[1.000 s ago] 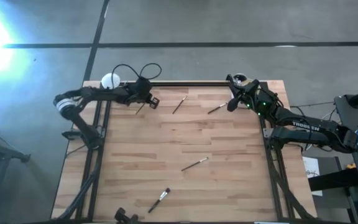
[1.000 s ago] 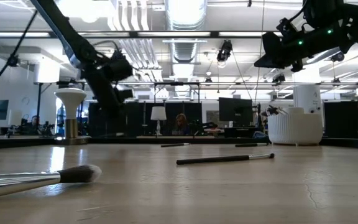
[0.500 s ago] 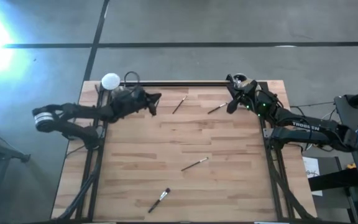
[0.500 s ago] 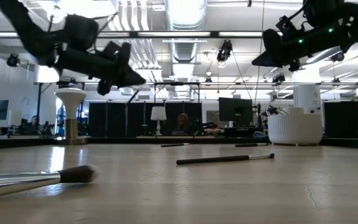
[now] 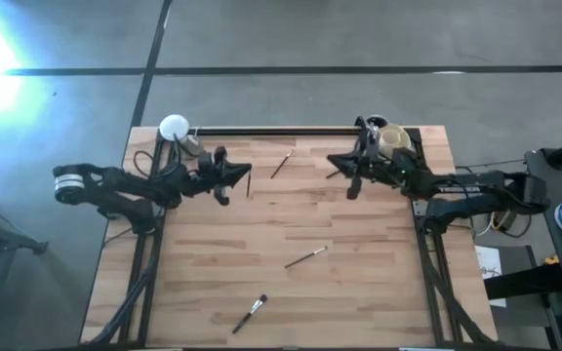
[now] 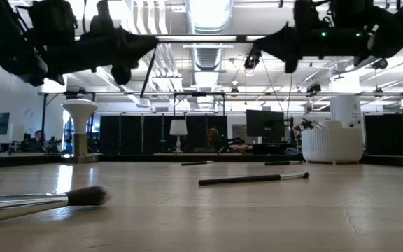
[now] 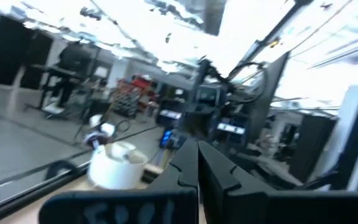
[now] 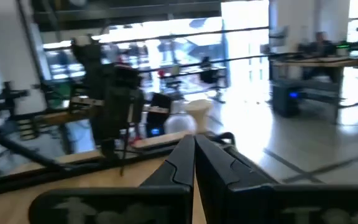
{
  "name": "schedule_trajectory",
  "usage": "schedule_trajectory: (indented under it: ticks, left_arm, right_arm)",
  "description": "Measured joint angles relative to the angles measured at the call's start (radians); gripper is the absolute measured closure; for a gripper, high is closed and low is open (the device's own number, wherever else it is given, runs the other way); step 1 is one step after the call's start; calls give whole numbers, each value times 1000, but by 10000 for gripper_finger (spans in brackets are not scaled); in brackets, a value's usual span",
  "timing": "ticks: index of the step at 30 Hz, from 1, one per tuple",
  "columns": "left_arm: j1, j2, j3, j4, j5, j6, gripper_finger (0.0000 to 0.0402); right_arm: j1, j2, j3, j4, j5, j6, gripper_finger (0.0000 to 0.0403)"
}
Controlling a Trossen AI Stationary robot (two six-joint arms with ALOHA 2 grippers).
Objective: Put items in baskets/containers
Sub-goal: Put the black eyeshadow brush into the white organizer
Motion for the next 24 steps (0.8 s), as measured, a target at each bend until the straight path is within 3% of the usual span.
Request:
schedule_trajectory:
  ticks: [5,12,24]
  left_arm:
    - [-52,0,0,36,1,28,401]
    - [-113,-1,0,102,0,31,401]
    - [-265,12,51,107,-8,129,402]
  right_arm:
    - [85,143,113,2,-30,0,376]
    - [209,326,288,-12,-40,-48,311]
    - [306,542,499,-33,-2,-49,223]
